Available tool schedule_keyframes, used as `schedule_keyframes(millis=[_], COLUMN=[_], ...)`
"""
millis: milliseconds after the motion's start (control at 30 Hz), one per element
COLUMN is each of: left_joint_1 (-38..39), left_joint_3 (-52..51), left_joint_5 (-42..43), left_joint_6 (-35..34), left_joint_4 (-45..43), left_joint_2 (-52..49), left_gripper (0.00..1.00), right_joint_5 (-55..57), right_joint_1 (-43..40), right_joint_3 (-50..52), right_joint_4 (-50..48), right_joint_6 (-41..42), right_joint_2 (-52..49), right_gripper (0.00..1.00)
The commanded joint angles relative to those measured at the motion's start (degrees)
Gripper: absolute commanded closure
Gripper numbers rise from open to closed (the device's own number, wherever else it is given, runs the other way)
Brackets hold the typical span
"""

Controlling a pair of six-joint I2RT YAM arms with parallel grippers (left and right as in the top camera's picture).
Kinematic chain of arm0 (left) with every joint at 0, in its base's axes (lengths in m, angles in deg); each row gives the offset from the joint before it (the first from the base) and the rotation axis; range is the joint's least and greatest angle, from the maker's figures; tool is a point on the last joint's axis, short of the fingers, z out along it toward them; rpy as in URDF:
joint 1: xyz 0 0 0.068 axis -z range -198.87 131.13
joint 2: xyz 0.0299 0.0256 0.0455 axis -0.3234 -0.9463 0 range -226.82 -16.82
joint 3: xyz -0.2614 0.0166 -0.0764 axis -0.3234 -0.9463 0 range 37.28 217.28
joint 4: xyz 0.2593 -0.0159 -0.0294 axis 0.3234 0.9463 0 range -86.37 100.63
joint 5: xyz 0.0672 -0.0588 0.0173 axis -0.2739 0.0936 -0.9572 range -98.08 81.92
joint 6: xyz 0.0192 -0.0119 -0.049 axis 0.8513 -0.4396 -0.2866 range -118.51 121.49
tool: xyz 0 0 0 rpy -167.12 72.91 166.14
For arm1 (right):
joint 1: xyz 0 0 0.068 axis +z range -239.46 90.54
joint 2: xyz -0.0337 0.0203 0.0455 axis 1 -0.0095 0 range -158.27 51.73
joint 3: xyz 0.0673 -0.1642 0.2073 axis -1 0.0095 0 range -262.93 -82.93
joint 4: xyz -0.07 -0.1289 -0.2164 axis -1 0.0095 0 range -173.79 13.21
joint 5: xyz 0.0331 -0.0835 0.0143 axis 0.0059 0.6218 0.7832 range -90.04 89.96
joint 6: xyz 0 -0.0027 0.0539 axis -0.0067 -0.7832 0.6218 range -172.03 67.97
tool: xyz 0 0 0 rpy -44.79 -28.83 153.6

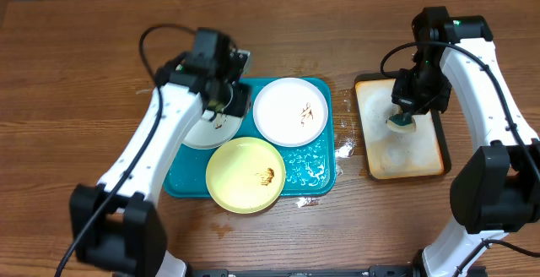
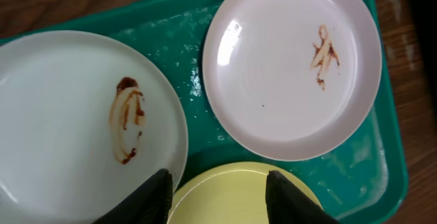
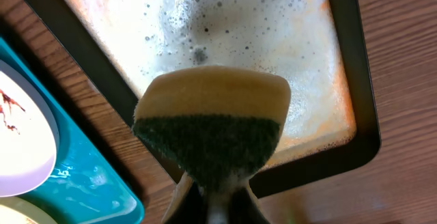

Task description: Clean dirty plates on tray and stack at the side

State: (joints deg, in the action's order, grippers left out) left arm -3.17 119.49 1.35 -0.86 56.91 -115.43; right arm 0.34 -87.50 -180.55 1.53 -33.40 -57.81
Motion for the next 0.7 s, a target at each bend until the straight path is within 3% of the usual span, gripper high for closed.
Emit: schedule_keyframes(millis=[0,133,300,667], left_joint_1=[1.31,1.57,1.64,2.32], left_joint_3=[8.79,15.41,17.27,17.27], left_joint_5=[-8.92,-7.34,-1.49,8.24], left_joint_6=[1.09,1.05,0.87,0.55], left_joint_4=[3.43,7.15,8.07,4.28], left_joint_2=[-4.55,-9.94,-15.80,-21.92], left_gripper=[0.50,0.42,0.54,0.50], right_joint_5=[0.44,0.44,0.46,0.44], right_joint_1=[-0.20,-0.17,-0.20,-0.20], right_joint_3=[-1.40,-1.40,-1.40,-1.40], right_joint_4=[-0.11,0.04,0.37,0.50], right_joint_6=[0.39,0.22,-0.68,-0.87], right_joint_2=[1.81,1.79,1.79,1.79], right_gripper=[0.96,0.96,0.96,0.96])
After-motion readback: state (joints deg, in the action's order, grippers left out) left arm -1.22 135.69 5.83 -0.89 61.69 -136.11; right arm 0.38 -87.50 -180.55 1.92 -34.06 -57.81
